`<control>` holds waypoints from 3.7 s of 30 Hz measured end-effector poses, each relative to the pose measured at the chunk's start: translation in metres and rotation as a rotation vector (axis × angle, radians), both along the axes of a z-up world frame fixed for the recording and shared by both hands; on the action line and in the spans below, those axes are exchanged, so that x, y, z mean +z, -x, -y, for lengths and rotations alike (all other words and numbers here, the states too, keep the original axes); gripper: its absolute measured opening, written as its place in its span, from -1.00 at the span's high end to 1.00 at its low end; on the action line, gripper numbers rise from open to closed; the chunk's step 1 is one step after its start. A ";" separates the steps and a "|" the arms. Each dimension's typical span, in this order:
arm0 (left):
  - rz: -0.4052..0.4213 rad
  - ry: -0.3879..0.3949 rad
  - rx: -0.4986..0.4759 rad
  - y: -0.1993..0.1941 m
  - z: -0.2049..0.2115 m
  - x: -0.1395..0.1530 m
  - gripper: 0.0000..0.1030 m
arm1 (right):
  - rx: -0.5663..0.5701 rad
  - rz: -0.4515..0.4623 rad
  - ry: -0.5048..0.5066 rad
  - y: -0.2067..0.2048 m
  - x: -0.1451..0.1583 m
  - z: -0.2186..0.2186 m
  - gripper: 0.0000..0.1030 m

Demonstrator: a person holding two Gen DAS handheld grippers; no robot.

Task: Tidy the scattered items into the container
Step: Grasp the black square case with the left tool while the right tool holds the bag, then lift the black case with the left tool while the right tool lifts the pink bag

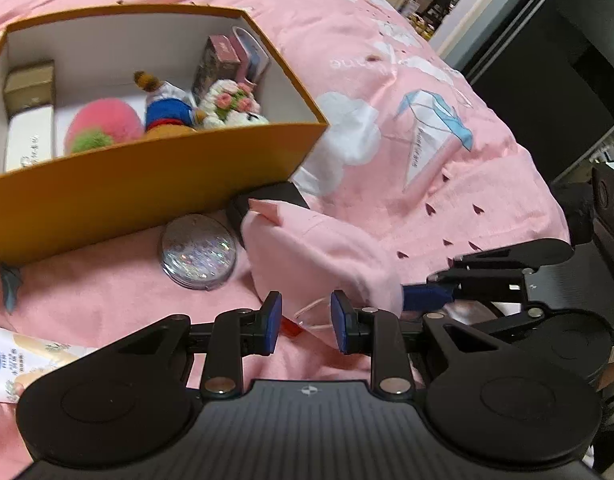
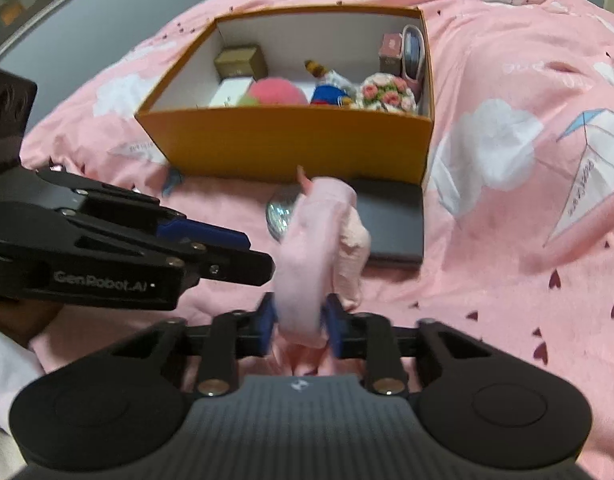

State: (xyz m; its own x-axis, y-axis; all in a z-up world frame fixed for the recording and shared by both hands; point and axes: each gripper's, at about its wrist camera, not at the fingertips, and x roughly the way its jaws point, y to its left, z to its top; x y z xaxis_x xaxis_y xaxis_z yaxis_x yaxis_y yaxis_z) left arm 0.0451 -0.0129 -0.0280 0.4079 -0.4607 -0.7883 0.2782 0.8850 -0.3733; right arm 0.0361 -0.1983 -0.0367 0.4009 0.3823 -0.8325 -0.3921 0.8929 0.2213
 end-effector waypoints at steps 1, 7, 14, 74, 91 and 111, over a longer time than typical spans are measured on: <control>0.011 -0.005 0.011 -0.001 -0.002 0.002 0.41 | -0.004 0.012 -0.002 -0.001 0.004 0.002 0.56; 0.024 -0.002 0.056 -0.018 -0.005 0.005 0.41 | -0.075 0.053 -0.062 -0.011 0.036 0.038 0.58; -0.066 0.040 0.079 -0.053 0.007 -0.022 0.41 | -0.156 0.041 -0.005 -0.040 0.034 0.062 0.58; -0.039 0.045 0.031 -0.094 0.059 -0.039 0.26 | -0.332 -0.038 -0.034 -0.076 -0.017 0.111 0.49; 0.220 0.081 0.092 -0.041 0.025 0.049 0.27 | -0.249 0.166 -0.104 -0.052 0.082 0.094 0.54; 0.348 -0.040 0.308 -0.112 -0.085 0.093 0.27 | -0.042 0.182 -0.159 -0.160 0.127 0.004 0.54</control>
